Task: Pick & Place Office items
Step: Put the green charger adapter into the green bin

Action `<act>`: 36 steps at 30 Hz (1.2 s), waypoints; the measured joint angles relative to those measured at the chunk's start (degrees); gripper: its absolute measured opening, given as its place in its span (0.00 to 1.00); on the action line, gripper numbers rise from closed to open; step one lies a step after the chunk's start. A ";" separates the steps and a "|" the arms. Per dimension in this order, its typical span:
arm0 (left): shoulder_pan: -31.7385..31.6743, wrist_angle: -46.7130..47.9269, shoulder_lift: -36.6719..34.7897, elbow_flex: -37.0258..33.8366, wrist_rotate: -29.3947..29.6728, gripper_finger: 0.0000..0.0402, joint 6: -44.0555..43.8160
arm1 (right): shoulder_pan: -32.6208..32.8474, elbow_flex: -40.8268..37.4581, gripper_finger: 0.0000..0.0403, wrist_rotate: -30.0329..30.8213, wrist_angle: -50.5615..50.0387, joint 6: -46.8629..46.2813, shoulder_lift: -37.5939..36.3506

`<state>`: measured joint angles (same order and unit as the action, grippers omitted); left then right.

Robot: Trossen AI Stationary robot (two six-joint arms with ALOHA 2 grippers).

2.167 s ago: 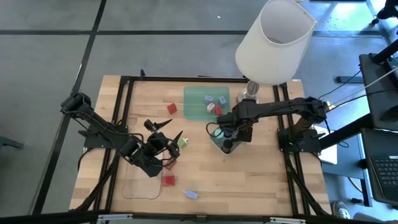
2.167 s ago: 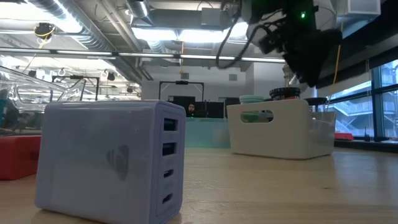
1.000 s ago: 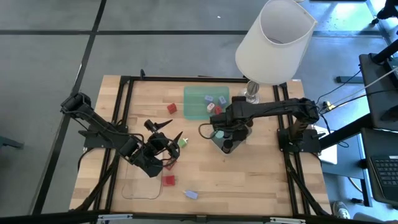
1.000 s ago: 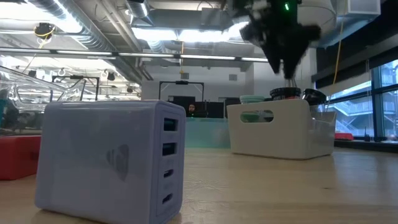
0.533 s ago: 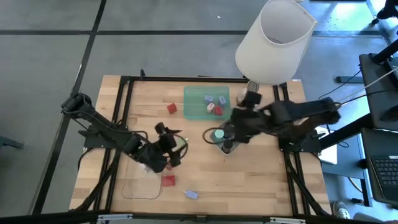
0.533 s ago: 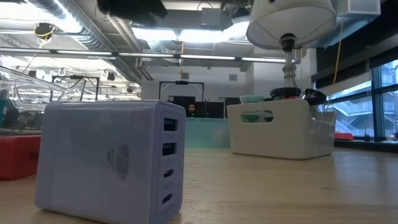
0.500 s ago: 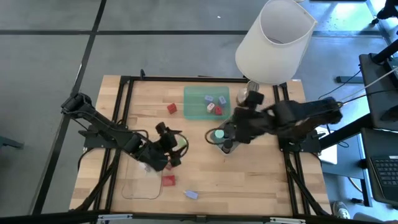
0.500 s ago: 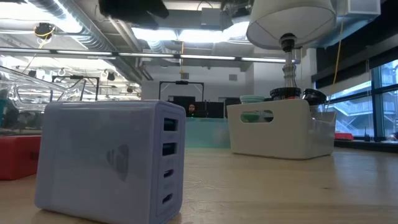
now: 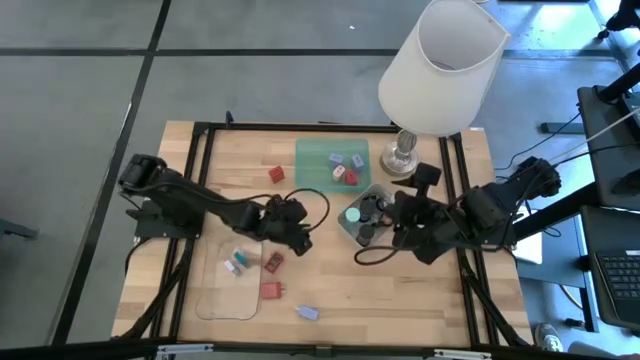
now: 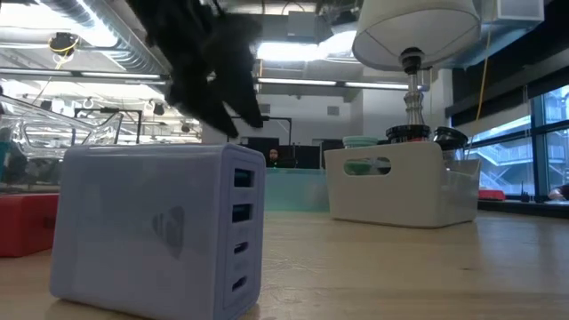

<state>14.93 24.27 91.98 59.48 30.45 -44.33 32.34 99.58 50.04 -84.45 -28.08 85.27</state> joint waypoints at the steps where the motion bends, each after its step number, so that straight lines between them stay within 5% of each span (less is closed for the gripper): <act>1: -0.75 0.08 0.82 0.00 -0.96 0.74 -0.69 | 0.22 -0.45 0.77 0.00 0.00 -0.04 0.00; 13: -5.71 8.96 4.86 -0.02 -6.72 0.74 -6.35 | 0.52 -4.14 0.77 -0.11 -0.04 -0.32 0.00; 31: -6.09 7.35 11.72 0.00 -16.24 0.73 -6.22 | 0.52 -4.17 0.77 0.04 0.01 -1.28 0.00; 36: -6.04 7.47 12.01 0.04 -17.41 0.63 -3.71 | 0.52 -4.17 0.77 -0.09 -0.01 -1.48 0.00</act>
<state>8.88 31.74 103.98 59.53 13.04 -48.04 32.86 95.42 49.95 -84.46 -29.56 85.27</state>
